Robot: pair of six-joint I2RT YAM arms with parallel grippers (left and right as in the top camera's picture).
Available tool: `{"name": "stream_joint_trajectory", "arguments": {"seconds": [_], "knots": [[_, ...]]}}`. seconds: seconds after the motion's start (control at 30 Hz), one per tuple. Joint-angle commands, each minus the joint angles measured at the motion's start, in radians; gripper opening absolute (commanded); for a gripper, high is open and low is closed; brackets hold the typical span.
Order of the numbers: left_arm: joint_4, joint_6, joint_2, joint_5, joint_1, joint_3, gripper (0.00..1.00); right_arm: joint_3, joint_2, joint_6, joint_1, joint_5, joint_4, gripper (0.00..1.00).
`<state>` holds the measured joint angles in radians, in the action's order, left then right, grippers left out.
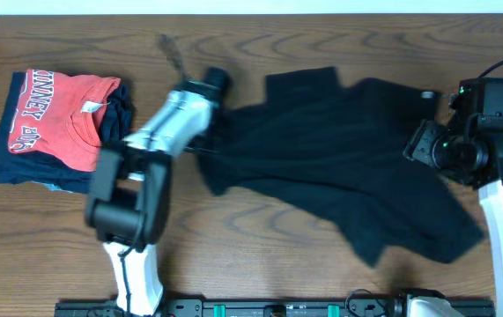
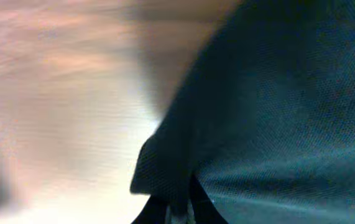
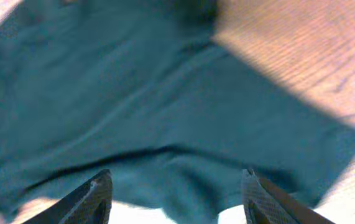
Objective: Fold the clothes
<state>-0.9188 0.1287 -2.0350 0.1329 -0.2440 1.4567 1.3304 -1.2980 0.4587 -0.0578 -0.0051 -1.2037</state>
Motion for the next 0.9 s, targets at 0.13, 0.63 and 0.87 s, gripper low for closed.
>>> {"name": "stream_joint_trajectory", "arguments": {"seconds": [0.13, 0.63, 0.87], "knots": [[-0.034, 0.076, 0.151, -0.121, 0.214, 0.003, 0.12, -0.005, -0.143, -0.011, -0.039, 0.016, 0.007, 0.67], [-0.077, -0.01, 0.199, -0.296, 0.213, 0.003, 0.41, -0.099, -0.476, -0.241, -0.136, -0.134, -0.036, 0.66], [-0.079, -0.024, 0.203, -0.31, 0.183, 0.003, 0.41, -0.315, -0.475, -0.246, -0.135, -0.134, 0.115, 0.66]]}}
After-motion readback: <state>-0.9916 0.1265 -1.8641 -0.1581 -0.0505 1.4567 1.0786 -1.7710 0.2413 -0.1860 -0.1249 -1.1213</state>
